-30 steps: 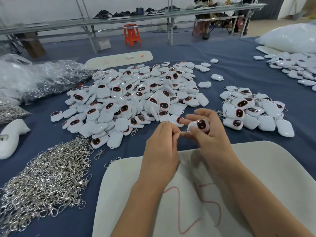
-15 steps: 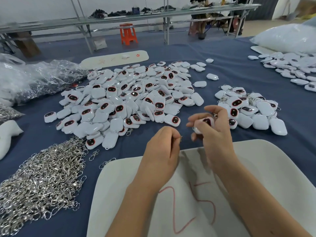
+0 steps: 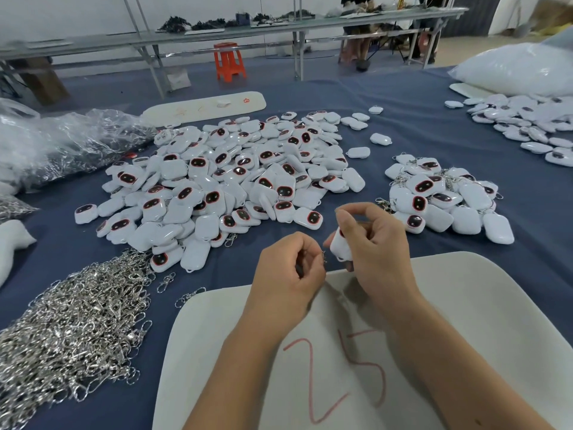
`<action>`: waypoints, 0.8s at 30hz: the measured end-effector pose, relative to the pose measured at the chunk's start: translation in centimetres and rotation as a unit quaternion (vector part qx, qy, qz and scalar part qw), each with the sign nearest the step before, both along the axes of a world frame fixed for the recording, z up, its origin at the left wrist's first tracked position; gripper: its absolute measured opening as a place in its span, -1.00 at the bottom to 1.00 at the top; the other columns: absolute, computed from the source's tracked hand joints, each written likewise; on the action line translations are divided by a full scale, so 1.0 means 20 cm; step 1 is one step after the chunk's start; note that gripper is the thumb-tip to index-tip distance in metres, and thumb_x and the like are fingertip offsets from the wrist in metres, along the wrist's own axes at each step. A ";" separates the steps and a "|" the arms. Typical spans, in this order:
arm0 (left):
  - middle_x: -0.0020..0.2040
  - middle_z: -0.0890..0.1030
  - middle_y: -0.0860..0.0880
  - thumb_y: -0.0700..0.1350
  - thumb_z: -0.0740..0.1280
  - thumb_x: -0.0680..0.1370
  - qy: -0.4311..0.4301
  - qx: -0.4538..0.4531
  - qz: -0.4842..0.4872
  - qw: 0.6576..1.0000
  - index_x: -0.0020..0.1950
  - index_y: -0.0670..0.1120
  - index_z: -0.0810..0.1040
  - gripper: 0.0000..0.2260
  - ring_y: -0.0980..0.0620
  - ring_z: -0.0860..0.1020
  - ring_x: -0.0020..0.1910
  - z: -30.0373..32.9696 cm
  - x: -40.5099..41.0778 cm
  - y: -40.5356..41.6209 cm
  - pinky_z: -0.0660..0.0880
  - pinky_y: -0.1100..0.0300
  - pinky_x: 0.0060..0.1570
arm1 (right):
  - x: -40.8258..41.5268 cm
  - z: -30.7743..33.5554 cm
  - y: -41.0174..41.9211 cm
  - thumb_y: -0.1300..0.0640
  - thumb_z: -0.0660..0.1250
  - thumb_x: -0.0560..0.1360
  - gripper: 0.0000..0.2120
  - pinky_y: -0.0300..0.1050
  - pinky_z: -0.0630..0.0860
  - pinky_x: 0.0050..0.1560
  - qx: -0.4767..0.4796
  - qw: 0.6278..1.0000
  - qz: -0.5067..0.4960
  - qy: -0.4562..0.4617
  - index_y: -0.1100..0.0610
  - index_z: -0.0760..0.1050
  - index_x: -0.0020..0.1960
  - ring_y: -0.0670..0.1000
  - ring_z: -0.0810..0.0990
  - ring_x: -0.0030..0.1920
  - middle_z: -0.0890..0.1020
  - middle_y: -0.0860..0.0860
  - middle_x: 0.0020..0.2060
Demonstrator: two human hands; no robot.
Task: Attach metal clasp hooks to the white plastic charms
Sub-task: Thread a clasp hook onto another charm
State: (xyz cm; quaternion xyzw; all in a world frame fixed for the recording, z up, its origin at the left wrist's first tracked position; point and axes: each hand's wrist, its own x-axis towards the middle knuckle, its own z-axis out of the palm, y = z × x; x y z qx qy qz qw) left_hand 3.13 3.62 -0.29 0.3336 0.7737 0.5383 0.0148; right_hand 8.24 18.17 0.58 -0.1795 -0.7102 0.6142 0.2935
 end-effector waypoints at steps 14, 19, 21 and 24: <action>-0.19 0.55 0.07 -0.24 0.34 0.54 0.075 -0.055 -0.023 0.995 -0.10 -0.01 0.51 -0.88 -0.01 0.50 -0.21 0.00 0.02 -0.01 0.45 0.11 -0.24 | 0.00 -0.02 0.02 0.11 0.48 0.52 -0.69 -0.06 0.63 0.16 0.086 0.994 -0.021 -0.058 -0.09 0.68 0.25 -0.16 0.69 -0.08 0.73 -0.20 -0.11; -0.19 0.56 0.08 -0.17 0.29 0.53 0.065 -0.044 -0.019 0.997 -0.10 0.00 0.52 -0.93 0.00 0.52 -0.19 0.00 0.01 -0.02 0.45 0.17 -0.24 | 0.00 -0.02 0.01 0.15 0.45 0.52 -0.75 -0.33 0.53 -0.06 0.082 0.996 -0.009 -0.042 -0.14 0.71 0.13 -0.20 0.65 -0.19 0.72 -0.23 -0.18; -0.18 0.56 0.10 -0.17 0.30 0.57 0.071 -0.050 -0.017 0.996 -0.09 0.00 0.52 -0.92 0.02 0.52 -0.19 -0.01 0.00 -0.02 0.45 0.17 -0.24 | 0.00 -0.02 0.00 0.17 0.45 0.52 -0.74 -0.33 0.56 -0.08 0.086 0.996 0.006 -0.039 -0.17 0.71 0.07 -0.17 0.67 -0.20 0.73 -0.20 -0.19; -0.19 0.56 0.11 -0.17 0.31 0.57 0.067 -0.057 -0.012 0.996 -0.10 0.01 0.52 -0.91 0.05 0.52 -0.20 -0.01 0.00 -0.01 0.44 0.19 -0.25 | -0.01 -0.02 -0.01 0.19 0.46 0.51 -0.73 -0.30 0.55 -0.08 0.094 0.995 0.014 -0.036 -0.14 0.72 0.08 -0.17 0.67 -0.21 0.72 -0.21 -0.21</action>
